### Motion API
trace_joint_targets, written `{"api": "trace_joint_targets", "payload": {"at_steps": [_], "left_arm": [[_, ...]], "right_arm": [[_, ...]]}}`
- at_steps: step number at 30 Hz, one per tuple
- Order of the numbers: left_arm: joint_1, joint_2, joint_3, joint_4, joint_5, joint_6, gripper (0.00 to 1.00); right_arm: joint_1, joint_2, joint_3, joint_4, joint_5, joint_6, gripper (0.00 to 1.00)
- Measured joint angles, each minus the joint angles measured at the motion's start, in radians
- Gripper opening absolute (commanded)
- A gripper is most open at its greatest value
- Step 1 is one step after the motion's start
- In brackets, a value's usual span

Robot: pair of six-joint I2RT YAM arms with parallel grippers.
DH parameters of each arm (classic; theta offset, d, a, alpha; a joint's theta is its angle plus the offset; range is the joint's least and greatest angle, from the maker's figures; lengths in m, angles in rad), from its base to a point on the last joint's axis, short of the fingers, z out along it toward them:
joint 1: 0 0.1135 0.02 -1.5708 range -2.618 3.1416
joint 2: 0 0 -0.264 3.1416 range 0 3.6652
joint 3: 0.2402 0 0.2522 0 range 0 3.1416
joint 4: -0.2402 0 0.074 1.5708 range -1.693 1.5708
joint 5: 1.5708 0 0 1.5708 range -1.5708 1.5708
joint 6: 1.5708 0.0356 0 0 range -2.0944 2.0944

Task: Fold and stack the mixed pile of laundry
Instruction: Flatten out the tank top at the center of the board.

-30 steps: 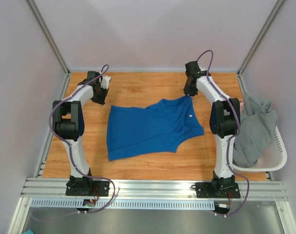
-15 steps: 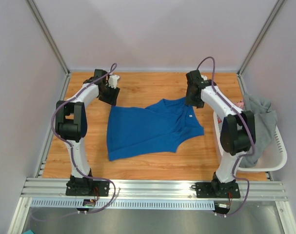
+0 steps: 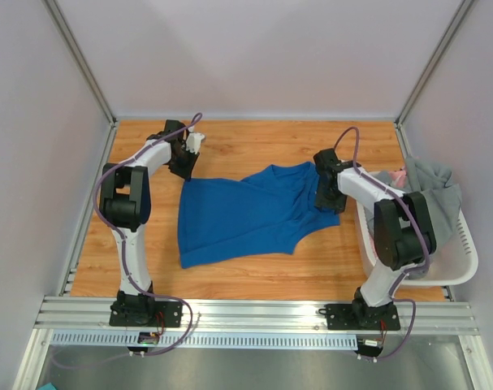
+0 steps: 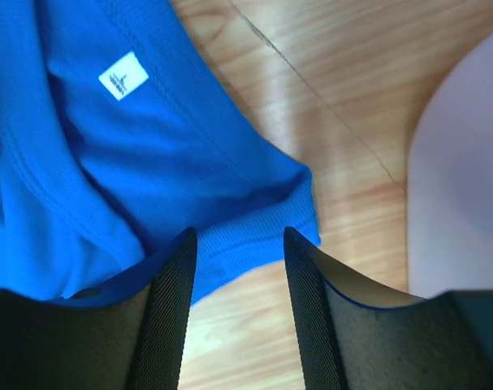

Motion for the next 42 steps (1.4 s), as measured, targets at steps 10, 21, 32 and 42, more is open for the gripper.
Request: {"api": "trace_joint_targets", "payload": {"at_steps": [10, 21, 32, 42], "left_arm": [[-0.002, 0.000, 0.000, -0.009, 0.010, 0.024, 0.00], [0.075, 0.030, 0.071, -0.002, -0.060, 0.023, 0.00], [0.071, 0.093, 0.136, 0.010, -0.112, 0.031, 0.00], [0.071, 0.096, 0.146, 0.017, -0.085, 0.035, 0.00]], "right_arm": [[-0.002, 0.045, -0.062, 0.109, -0.002, 0.045, 0.21], [-0.002, -0.056, -0.198, 0.211, 0.003, 0.070, 0.00], [0.003, -0.193, -0.322, 0.171, -0.037, 0.099, 0.01], [0.019, -0.259, -0.362, 0.130, -0.084, 0.111, 0.40]]}}
